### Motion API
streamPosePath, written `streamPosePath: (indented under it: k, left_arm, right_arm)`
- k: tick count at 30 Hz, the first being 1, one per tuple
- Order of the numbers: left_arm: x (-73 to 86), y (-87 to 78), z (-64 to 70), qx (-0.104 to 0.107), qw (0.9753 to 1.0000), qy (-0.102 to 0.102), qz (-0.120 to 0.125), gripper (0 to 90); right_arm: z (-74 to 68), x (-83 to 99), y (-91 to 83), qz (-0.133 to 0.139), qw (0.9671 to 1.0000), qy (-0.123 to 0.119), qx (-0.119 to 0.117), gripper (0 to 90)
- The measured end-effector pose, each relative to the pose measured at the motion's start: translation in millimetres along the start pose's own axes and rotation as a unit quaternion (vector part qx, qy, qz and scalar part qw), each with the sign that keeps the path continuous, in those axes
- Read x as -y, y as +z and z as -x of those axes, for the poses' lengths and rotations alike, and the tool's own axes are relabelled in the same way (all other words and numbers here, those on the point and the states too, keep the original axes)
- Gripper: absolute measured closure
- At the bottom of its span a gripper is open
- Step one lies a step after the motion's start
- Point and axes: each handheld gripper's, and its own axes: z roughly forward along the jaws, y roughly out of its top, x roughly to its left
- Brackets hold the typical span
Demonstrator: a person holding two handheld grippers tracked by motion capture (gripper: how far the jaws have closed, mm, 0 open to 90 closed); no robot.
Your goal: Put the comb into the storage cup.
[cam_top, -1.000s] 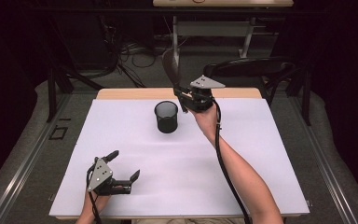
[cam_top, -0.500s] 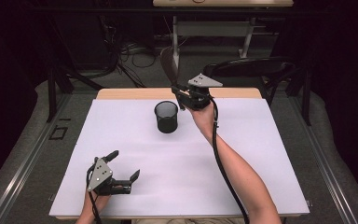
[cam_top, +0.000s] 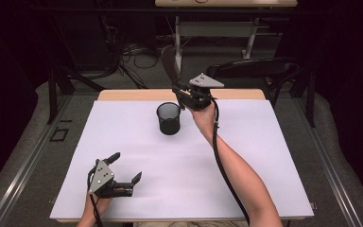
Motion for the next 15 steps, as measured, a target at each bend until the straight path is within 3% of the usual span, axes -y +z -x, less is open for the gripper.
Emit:
streamPosePath:
  k: [15]
  left_arm:
    - [0.1,-0.7,-0.3,-0.001,1.0000,0.000,0.001,0.1]
  right_arm:
    - [-3.5,1.2,8.5,0.003,1.0000,0.001,-0.004,72.2]
